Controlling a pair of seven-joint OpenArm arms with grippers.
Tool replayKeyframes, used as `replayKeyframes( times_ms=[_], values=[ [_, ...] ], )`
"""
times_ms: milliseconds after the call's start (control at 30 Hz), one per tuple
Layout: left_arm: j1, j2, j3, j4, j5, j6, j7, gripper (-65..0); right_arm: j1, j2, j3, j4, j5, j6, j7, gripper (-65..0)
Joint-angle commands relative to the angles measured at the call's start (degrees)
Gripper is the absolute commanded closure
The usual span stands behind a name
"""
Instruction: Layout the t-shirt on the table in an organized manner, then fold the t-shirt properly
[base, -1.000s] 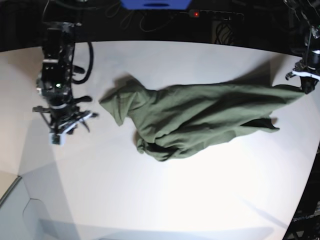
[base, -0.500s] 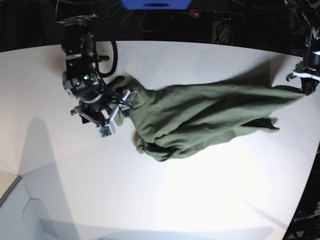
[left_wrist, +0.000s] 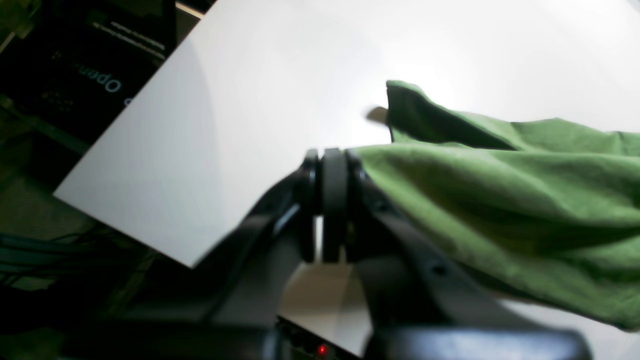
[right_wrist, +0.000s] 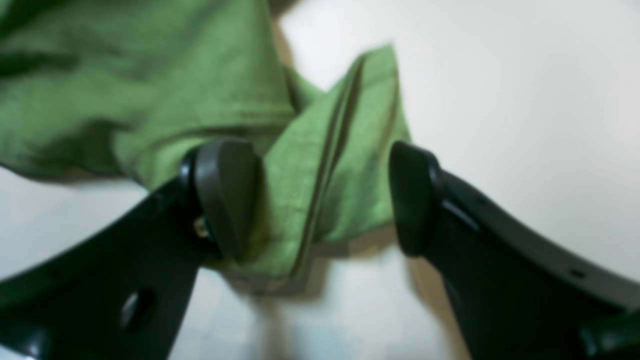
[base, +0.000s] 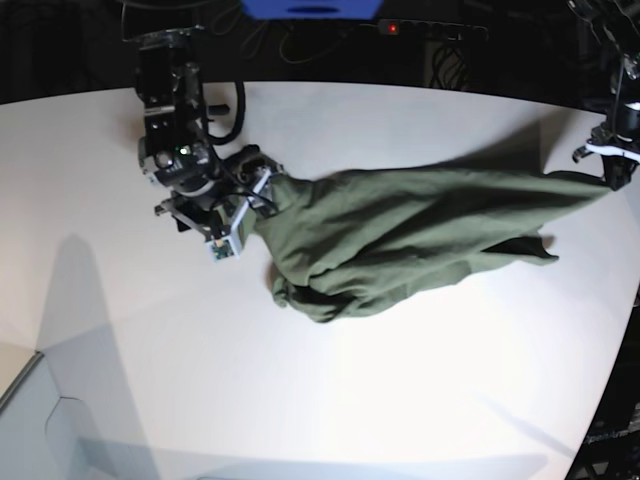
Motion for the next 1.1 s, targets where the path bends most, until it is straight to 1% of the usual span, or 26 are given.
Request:
replayKeyframes(
  times_ms=[0, 100, 133, 233, 267, 400, 533, 633, 700, 800, 867, 933, 1000, 1067],
  values=[
    [-0.1, -0.8, -0.3, 0.9, -0.3, -0.2, -1.3, -0.5, 0.7, -0.1, -0.5, 0.2, 0.4, 0.5, 1.2, -35.9],
    [-0.1, -0.8, -0.3, 0.9, -0.3, -0.2, -1.3, -0.5, 0.6, -0.1, -1.2, -0.2, 0.4, 0.5, 1.2, -25.2],
    [-0.1, -0.8, -0.3, 0.9, -0.3, -0.2, -1.3, -0.5, 0.6, -0.1, -1.7, -0.1, 0.4, 0.5, 1.2, -20.2],
    [-0.1, -0.8, -0.3, 0.9, -0.3, -0.2, -1.3, -0.5, 0.6, -0.1, -1.5, 1.0, 0.4, 1.9, 1.0, -3.7],
    [-0.2, -0.8, -0.3, 0.9, -0.3, -0.2, -1.3, -0.5, 0.6, -0.1, -1.4, 1.8, 0.4, 2.0, 1.0, 0.0],
    [-0.3, -0.8, -0.3, 1.0, -0.8, -0.2, -1.3, -0.5, 0.6, 0.2, -1.4, 8.4, 0.4, 2.0, 1.3, 0.0],
    [-4.3, -1.0, -0.3, 1.0, -0.8, -0.2, -1.3, -0.5, 1.6, 2.6, -1.2, 16.5, 0.4, 2.0, 1.3, 0.0],
    [-8.2, -1.9, 1.2, 1.0, -0.3, -0.2, -1.3, -0.5, 4.8, 3.5, 1.6, 18.9, 0.3, 2.0, 1.0, 0.0],
    [-11.7, -3.9, 2.9, 1.0, -0.3, 0.0, -1.3, -0.5, 8.0, 3.5, 4.6, 18.9, 0.3, 2.0, 0.9, 0.0],
    [-18.0, -5.7, 7.1, 0.9, -0.3, 0.3, -0.1, -0.5, 13.4, 3.6, 8.4, 18.5, 0.3, 2.0, 0.9, 0.0],
    [-23.9, -6.9, 9.6, 0.9, -0.2, 0.4, 3.5, -0.5, 18.2, 4.6, 9.6, 17.6, 0.3, 2.0, 0.9, 0.0],
    [-30.7, -7.0, 11.6, 0.5, -0.1, 0.4, 7.2, -0.5, 23.0, 5.7, 9.9, 16.0, 0.3, 2.3, 0.8, 0.0],
    [-37.8, -6.9, 13.5, -1.8, 0.5, 0.4, 10.2, -0.5, 28.9, 6.5, 10.0, 13.3, 0.3, 4.3, 0.8, 0.0],
    [-46.0, -6.8, 16.8, -5.1, 2.5, 0.4, 12.0, -0.5, 35.6, 6.8, 10.0, 9.0, 0.3, 7.3, 0.8, 0.0]
  ],
)
